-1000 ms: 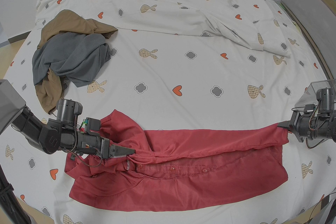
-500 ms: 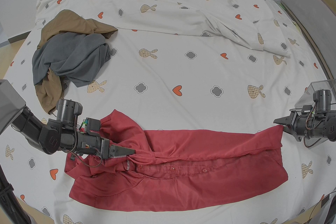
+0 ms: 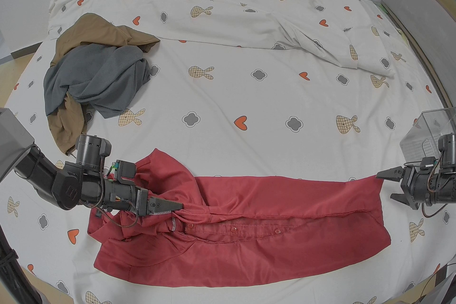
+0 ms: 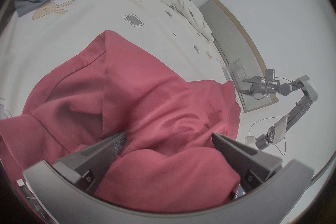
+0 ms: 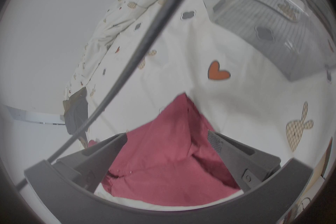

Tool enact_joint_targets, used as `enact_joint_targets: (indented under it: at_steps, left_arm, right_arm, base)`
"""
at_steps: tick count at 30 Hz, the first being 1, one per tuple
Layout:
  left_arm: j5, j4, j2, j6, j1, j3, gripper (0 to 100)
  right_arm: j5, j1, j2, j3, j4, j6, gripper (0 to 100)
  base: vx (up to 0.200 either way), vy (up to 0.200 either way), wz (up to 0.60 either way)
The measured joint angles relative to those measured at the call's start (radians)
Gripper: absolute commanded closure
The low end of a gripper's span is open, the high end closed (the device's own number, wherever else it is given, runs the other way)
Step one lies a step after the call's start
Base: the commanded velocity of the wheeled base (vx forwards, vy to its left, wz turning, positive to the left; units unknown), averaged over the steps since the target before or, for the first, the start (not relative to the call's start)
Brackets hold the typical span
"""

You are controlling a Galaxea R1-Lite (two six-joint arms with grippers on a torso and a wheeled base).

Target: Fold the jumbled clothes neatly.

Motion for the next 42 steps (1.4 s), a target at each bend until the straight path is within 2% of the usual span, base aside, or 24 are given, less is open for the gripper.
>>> enact_joint_targets:
  at_steps: [9,14,19,37,42]
  left_arm:
    - [0.0,0.0,-0.006,0.0,0.0,0.002,0]
    - [0.0,0.0,-0.009,0.0,0.0,0.002,0]
    - [0.0,0.0,-0.01,0.0,-0.001,0.003,0]
    - [0.0,0.0,-0.011,0.0,-0.001,0.003,0]
    - [0.0,0.0,-0.011,0.0,-0.001,0.003,0]
  right_arm:
    - [0.02,0.014,0.032,0.033,-0.011,-0.005,0]
    - [0.021,0.016,0.102,0.031,-0.131,-0.005,0]
    - [0.024,0.022,0.16,0.033,-0.192,0.001,0]
    - [0.027,0.071,0.164,0.036,-0.2,0.066,0]
    - [0.093,0.064,0.124,0.051,-0.201,0.072,0]
  base:
    - [0.0,0.0,0.0]
    - [0.0,0.0,0.0]
    - [0.0,0.0,0.0]
    - [0.0,0.0,0.0]
    - [0.0,0.0,0.0]
